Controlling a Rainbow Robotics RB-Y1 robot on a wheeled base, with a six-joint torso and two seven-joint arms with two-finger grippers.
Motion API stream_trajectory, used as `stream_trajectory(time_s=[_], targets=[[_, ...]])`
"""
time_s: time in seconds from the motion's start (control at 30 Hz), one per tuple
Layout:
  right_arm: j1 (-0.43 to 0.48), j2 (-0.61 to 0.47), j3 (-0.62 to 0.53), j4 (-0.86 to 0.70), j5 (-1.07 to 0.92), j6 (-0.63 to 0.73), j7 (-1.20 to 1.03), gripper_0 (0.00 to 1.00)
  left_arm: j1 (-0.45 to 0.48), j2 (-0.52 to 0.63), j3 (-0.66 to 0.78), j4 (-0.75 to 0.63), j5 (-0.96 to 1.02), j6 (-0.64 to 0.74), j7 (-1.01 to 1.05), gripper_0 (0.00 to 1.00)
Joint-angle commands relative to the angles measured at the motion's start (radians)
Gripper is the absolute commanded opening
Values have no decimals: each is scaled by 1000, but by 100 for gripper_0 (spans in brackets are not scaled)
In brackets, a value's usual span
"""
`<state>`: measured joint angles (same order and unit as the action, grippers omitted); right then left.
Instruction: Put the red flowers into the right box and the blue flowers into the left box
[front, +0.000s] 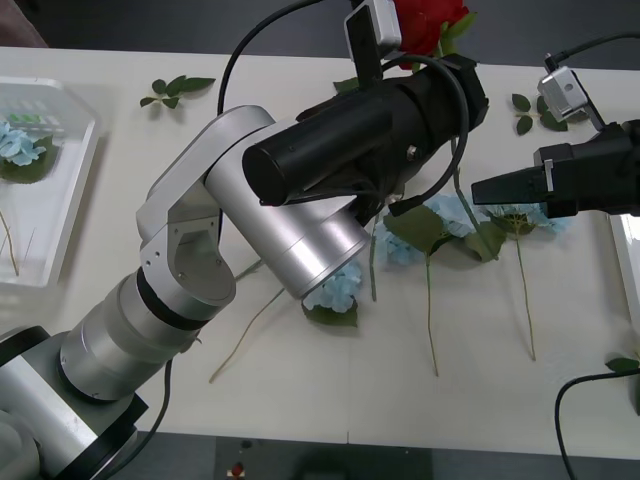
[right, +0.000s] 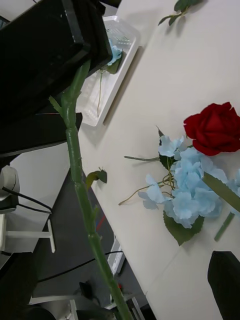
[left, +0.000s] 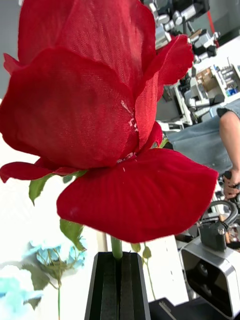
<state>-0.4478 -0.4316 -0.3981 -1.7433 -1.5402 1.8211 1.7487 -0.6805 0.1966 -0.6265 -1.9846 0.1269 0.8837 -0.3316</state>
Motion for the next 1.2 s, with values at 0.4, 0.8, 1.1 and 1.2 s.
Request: stream_trajectory(time_s=[0.4,0.8,1.1,1.2], targets=[[-38,42,42,-30,-9,-54,-44,0,-34,-14,2,-53,-36,-11,62,0],[-38,56,45,-30,-8,-71,-55,0,-34,-14,2,-53,-52,-12,77,0],[-40,56,45,-30,-8,-71,-54,0,-34,-16,1,-51,-67,-26,80,0],[-38,56,42,-30,-8,-71,-52,0,-19,-14,-9,-53,-84,-37,79,50]])
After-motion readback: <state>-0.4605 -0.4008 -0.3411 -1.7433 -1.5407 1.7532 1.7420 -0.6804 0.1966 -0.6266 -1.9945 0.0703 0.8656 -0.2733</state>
